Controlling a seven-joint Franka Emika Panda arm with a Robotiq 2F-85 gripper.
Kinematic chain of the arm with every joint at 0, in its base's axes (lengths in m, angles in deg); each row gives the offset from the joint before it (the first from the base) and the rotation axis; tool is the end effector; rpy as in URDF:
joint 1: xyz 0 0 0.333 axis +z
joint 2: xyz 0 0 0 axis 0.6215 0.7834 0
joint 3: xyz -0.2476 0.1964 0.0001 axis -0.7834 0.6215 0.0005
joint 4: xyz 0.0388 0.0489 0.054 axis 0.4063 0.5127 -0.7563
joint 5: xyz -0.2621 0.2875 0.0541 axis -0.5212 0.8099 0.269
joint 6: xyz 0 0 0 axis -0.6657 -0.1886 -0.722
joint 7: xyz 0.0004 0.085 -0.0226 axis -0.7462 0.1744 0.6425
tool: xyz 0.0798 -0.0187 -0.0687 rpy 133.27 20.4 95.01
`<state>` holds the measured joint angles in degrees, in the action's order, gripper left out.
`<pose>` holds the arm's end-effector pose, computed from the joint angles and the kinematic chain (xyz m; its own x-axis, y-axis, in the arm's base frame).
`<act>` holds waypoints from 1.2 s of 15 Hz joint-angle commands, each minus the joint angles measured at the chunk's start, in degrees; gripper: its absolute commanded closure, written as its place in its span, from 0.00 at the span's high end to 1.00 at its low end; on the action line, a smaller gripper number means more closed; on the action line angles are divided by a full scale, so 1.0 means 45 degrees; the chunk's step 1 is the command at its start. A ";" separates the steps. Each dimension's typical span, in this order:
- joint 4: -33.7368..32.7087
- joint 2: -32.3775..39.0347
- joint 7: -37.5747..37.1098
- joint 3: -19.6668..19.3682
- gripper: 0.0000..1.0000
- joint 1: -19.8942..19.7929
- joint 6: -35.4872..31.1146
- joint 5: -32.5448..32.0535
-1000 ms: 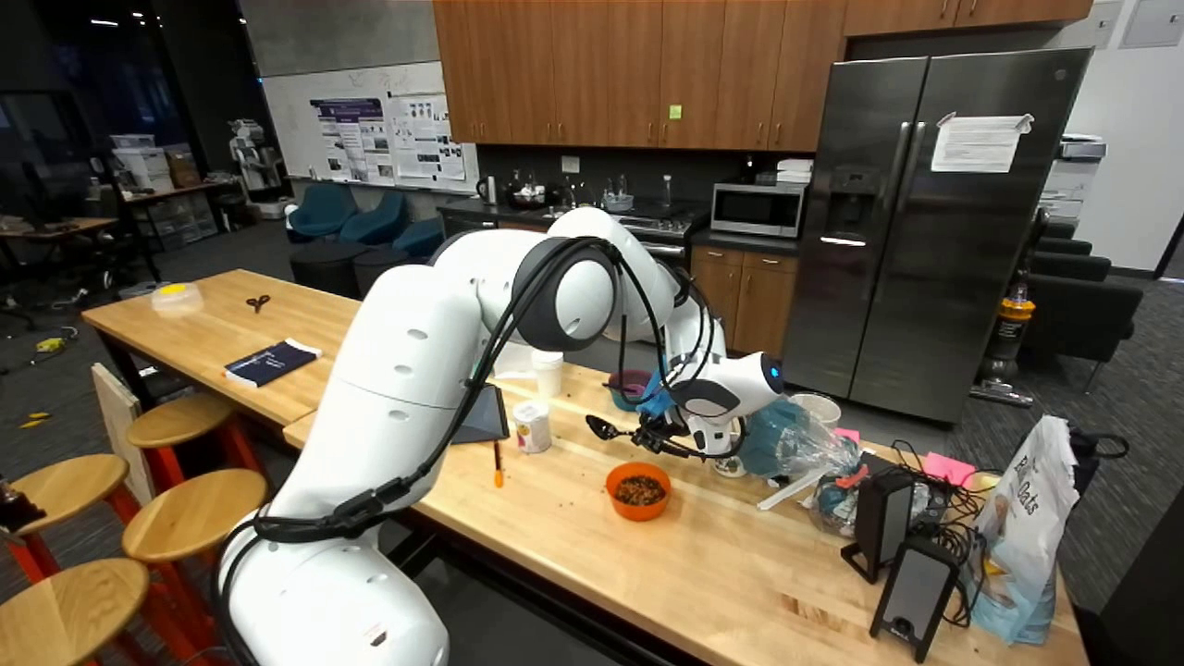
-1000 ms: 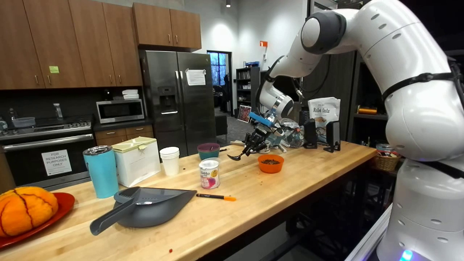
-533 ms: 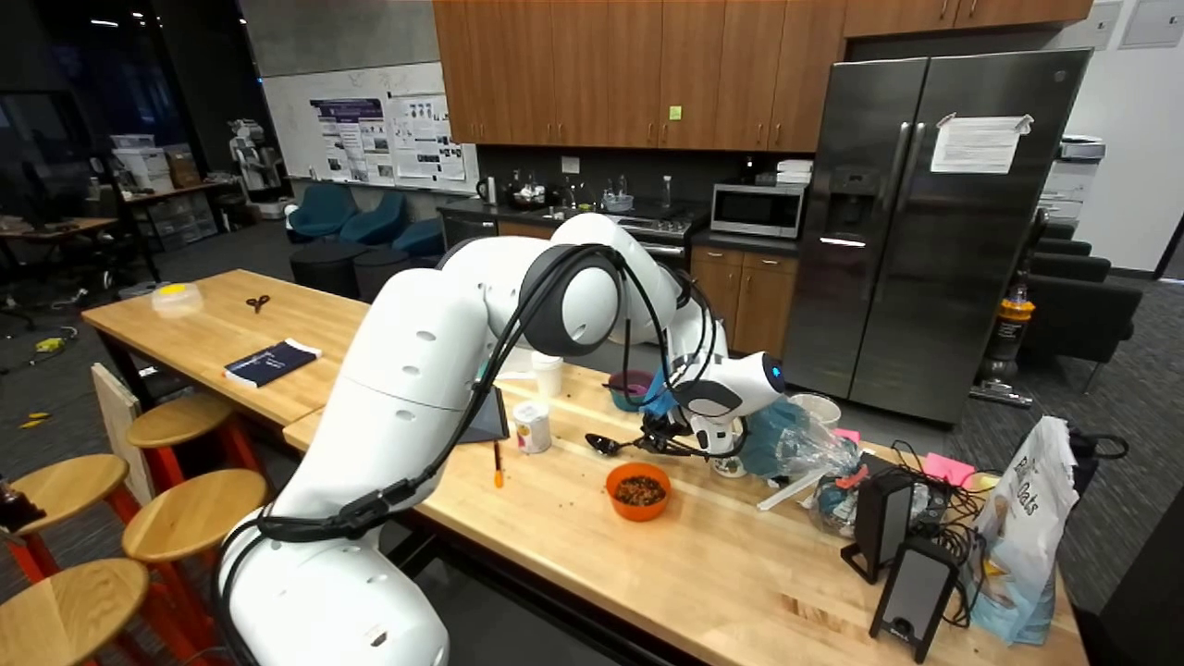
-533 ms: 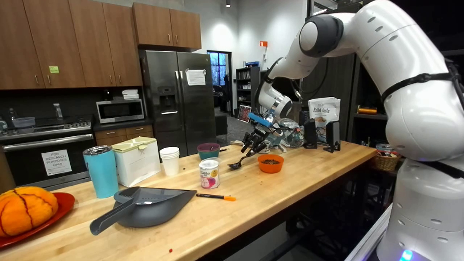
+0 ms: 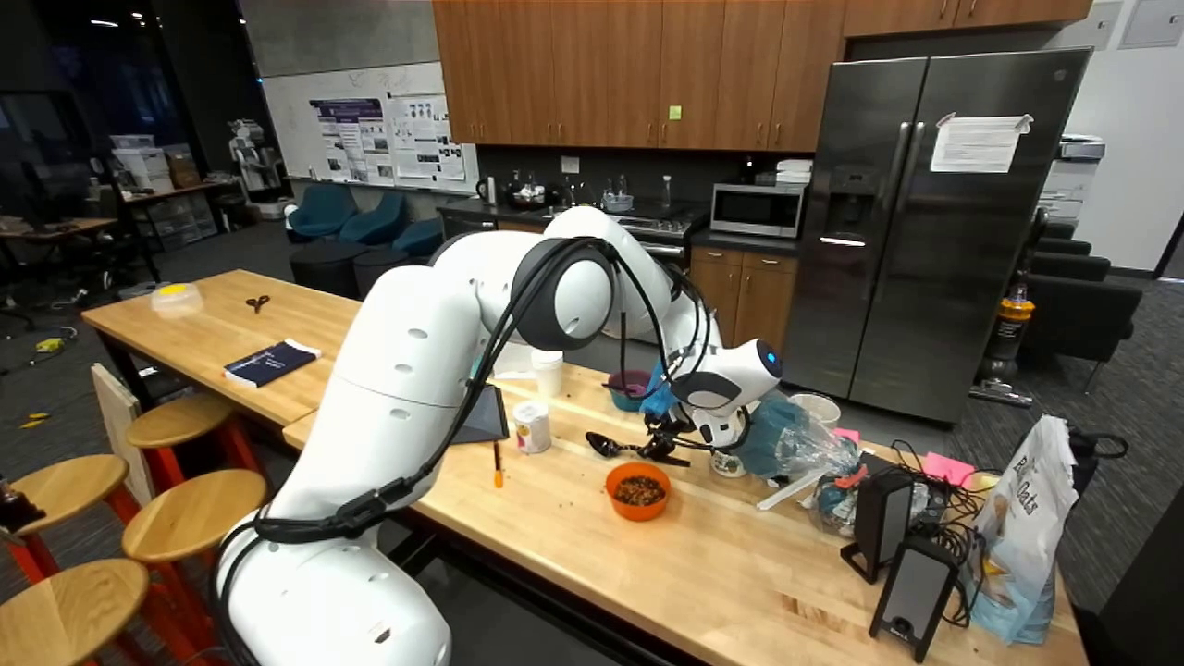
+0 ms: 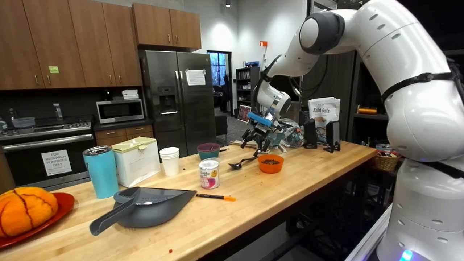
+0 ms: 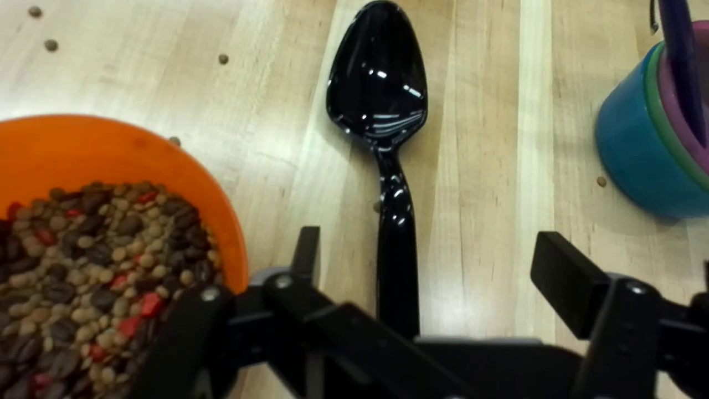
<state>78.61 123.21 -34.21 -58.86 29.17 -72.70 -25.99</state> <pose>0.6154 -0.1590 0.2196 0.2494 -0.7715 -0.5853 -0.9569 -0.1035 -0.2713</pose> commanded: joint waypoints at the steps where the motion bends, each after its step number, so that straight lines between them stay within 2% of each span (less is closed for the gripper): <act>1: 0.1799 -0.2116 -0.0322 -0.0520 1.00 0.0809 -0.1048 -0.1875; 6: 0.4095 -0.5122 -0.0548 -0.0429 1.00 0.1197 -0.1694 -0.4657; 7: 0.4646 -0.5794 -0.0879 -0.0502 1.00 0.1249 -0.1827 -0.5564; 12: 0.7002 -0.8905 -0.2775 -0.0659 1.00 0.0432 -0.2177 -0.9340; 15: 0.7533 -0.9881 -0.2557 -0.0635 1.00 -0.0366 -0.2552 -0.9996; 16: 0.6853 -0.8960 -0.2436 -0.0412 1.00 -0.0278 -0.2197 -0.9619; 18: 0.7193 -0.9542 -0.2403 -0.0429 1.00 -0.0589 -0.2247 -0.9720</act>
